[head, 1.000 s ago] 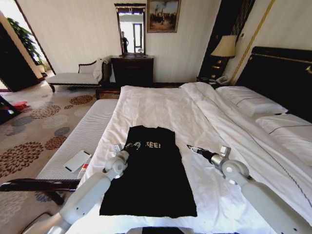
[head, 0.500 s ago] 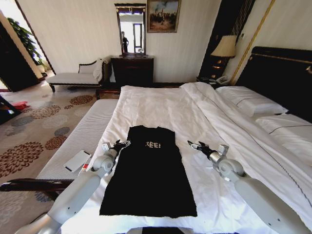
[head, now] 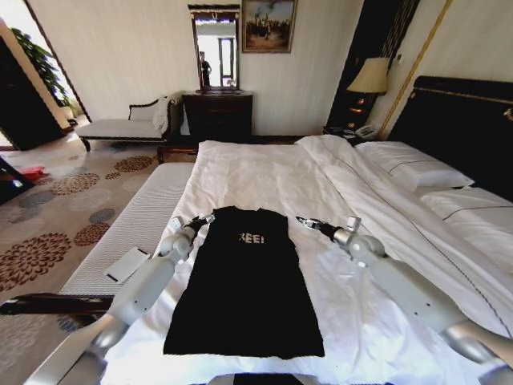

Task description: Fold the clothes on the bed.

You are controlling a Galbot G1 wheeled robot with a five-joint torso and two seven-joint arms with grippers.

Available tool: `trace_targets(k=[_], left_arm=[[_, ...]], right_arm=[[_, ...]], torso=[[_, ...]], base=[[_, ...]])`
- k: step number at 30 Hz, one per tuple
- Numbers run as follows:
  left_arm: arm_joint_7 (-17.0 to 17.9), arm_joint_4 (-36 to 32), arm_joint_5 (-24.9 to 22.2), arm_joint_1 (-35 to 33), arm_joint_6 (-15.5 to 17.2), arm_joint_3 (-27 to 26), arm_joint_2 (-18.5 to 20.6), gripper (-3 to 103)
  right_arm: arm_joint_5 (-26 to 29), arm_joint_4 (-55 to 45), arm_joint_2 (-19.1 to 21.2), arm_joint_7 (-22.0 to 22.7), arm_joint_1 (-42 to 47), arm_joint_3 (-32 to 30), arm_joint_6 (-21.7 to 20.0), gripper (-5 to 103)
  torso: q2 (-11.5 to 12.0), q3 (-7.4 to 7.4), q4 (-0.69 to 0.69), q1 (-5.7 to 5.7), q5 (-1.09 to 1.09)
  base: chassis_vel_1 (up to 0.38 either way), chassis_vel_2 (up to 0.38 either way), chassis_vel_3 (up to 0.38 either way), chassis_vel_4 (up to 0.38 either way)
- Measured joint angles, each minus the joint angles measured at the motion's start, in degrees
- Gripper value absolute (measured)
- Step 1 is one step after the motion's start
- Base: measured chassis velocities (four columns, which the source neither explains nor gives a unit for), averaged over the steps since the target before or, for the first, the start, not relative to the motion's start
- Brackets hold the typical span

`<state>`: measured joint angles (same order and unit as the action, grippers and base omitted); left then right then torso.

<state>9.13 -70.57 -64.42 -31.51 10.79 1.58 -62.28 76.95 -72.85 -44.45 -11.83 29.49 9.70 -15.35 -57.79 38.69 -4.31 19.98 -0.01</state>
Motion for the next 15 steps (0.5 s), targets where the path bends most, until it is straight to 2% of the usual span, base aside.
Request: trace_targets(k=[2,7,11,15], left_arm=[[-1.5,2.4,-0.4,1.3,0.2,0.8,-0.9,100],[-3.5,5.8,-0.9,3.8,0.3,2.2,-2.4,102],[-4.8,9.0,-2.1,7.1,0.4,3.5,-3.9,99],[-5.1,9.3,-2.3,7.6,0.4,4.1,-3.5,99]], right_arm=[[2.0,3.2,-2.0,-1.1,-2.7,2.8,-0.1,100],[3.5,6.6,-3.3,-2.9,-4.6,3.9,-0.9,100],[4.0,11.7,-4.4,-4.5,-7.9,4.5,-3.0,100],[2.6,16.6,-6.0,-6.2,-12.1,7.1,-4.1,100]], torso=[[0.0,-0.01,0.0,0.0,0.01],[0.0,-0.01,0.03,0.0,-0.01],[0.0,-0.02,-0.08,-0.01,0.01],[0.0,-0.01,-0.02,-0.01,0.01]], base=[[0.0,0.0,0.0,0.0],[0.0,0.0,0.0,0.0],[0.0,0.0,0.0,0.0],[0.0,0.0,0.0,0.0]])
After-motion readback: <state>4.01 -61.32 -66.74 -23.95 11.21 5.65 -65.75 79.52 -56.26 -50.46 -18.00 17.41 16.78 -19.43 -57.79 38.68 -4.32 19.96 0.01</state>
